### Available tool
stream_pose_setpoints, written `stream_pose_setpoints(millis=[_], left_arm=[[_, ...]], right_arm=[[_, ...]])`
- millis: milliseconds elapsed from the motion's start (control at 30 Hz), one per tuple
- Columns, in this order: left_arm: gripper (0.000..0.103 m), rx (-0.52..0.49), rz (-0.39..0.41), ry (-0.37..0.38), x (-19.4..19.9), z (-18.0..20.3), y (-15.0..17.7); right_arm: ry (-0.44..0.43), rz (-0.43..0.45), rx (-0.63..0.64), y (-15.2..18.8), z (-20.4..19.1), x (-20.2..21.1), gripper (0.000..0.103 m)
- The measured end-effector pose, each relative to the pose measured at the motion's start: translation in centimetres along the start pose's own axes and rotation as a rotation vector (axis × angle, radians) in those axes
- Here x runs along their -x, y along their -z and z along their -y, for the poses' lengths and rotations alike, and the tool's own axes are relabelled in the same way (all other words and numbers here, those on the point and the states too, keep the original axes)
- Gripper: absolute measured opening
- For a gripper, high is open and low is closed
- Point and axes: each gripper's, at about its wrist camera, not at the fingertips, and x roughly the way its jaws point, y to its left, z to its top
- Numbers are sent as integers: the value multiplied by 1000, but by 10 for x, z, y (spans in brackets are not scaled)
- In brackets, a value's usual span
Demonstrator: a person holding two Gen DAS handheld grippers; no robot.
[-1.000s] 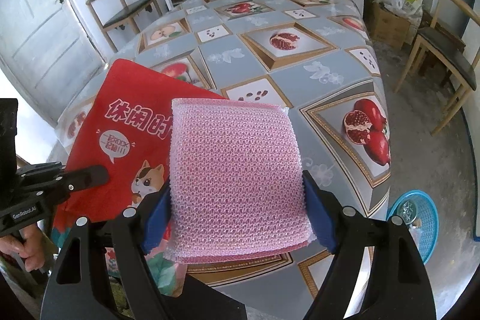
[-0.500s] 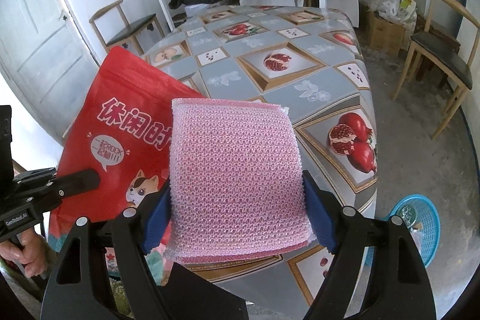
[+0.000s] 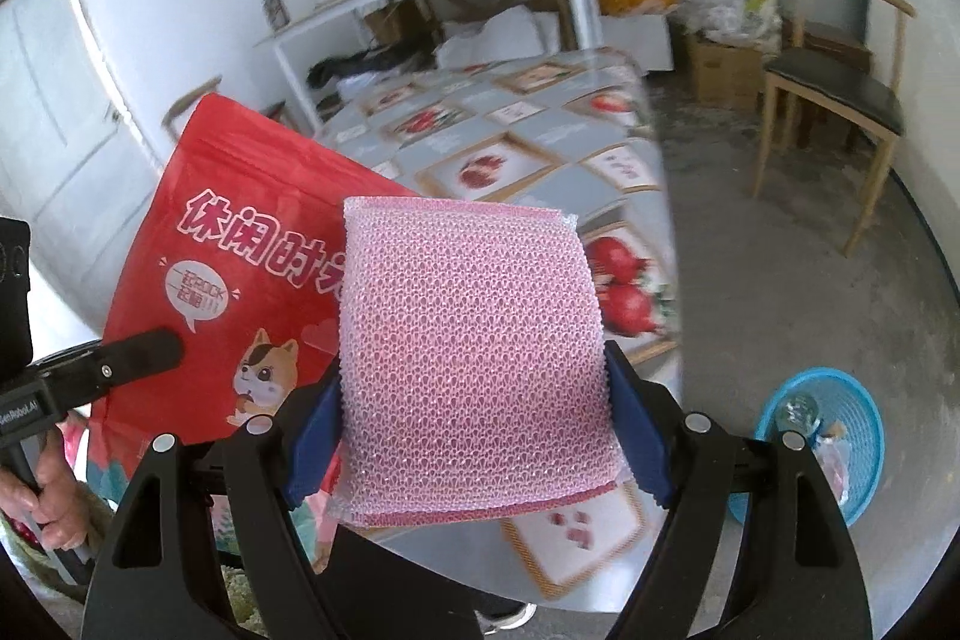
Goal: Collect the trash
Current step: 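Lift the red bag with left while right lifts the pink sponge, then carry the red bag and pink sponge with both grippers over the wastebasket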
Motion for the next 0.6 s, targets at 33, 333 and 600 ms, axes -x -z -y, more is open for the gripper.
stream_pose_setpoints(millis=[33,333,600], left_arm=[[0,-5,-2,13,-2,4,-4],[0,-31,-117,243,-80,66,-61],[0,-40,-346,334,-206,137,-65]], right_arm=[[17,17,-22,1,10,7,77],[295,156,-336,39,140,93,77],[414,125,-668,115,251,108,77]])
